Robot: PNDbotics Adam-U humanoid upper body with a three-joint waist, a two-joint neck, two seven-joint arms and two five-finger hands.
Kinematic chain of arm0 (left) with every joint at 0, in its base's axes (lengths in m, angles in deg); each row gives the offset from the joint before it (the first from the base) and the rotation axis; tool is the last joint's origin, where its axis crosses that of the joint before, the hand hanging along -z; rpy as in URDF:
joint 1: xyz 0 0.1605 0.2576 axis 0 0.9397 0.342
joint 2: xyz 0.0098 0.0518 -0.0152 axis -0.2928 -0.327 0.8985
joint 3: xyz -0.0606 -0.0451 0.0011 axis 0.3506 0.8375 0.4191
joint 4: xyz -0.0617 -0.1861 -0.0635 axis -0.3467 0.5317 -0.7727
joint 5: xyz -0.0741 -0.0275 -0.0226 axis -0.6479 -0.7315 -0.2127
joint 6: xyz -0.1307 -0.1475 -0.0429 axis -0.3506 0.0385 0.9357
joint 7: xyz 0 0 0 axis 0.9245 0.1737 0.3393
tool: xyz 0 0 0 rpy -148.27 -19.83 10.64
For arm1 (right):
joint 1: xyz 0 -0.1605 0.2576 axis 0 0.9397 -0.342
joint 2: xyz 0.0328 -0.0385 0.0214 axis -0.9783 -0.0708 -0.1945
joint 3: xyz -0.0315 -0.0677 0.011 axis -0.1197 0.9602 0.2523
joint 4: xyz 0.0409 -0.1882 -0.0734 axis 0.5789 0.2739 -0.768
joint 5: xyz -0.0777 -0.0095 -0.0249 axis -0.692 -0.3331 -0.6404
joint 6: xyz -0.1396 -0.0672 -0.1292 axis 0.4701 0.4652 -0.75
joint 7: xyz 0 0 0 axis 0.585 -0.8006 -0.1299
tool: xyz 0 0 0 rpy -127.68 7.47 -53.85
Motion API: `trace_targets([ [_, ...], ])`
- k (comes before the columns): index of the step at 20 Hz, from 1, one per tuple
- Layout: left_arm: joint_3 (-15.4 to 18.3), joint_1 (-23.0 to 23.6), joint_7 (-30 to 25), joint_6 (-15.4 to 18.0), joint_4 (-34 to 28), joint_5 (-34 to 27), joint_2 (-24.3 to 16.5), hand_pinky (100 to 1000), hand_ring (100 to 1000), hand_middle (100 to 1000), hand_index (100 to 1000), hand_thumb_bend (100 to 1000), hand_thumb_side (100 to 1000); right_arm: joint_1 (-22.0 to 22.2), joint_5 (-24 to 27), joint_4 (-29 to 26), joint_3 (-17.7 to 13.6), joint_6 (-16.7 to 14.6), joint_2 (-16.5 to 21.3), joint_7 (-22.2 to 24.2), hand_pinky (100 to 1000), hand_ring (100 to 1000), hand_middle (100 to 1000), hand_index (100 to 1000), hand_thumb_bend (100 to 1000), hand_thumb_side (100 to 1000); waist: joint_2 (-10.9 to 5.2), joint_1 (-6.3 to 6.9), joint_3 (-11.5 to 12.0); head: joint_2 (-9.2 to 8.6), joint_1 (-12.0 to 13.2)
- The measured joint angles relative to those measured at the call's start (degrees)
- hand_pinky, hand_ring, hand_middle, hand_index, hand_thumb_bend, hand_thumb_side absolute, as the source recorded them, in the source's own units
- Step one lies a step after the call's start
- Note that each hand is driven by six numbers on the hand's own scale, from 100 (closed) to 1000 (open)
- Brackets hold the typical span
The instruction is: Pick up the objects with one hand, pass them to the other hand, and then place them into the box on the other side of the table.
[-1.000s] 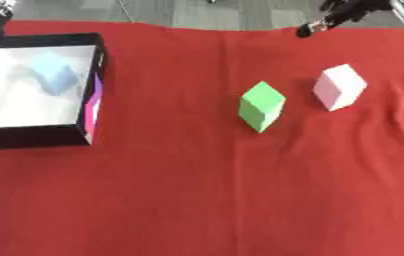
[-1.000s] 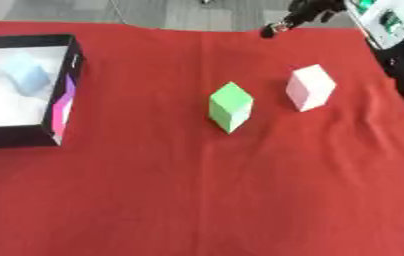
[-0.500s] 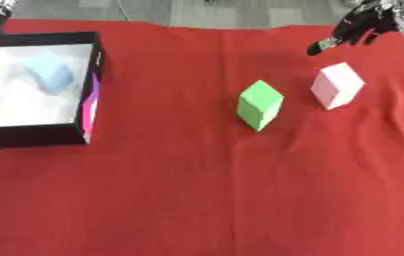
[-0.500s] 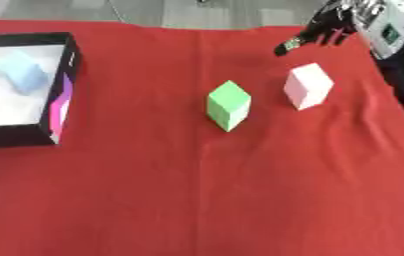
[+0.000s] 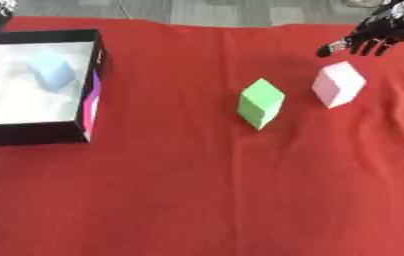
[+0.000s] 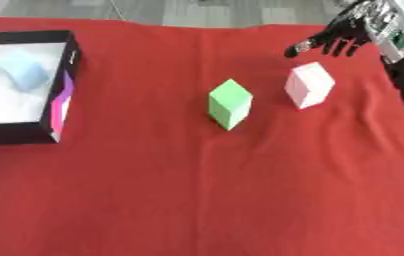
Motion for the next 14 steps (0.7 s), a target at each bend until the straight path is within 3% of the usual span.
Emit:
trace_targets([
  [2, 0.0, 0.0, -0.1, -0.1, 0.0, 0.1, 0.0, 721, 735, 619, 692, 157, 739, 0.0, -0.8, 0.7, -0.4, -0.4, 0.0, 0.3, 903, 882, 811, 883, 563, 708, 0.0, -0.16, 0.0, 0.23, 0.0],
  [14, -0.2, 0.3, -0.4, -0.5, 0.4, 0.4, -0.1, 720, 732, 612, 687, 158, 737, 0.8, -3.0, 3.3, -1.8, -2.2, 0.1, 2.1, 907, 885, 814, 890, 596, 736, 0.0, -0.49, 0.0, 0.75, 0.5],
])
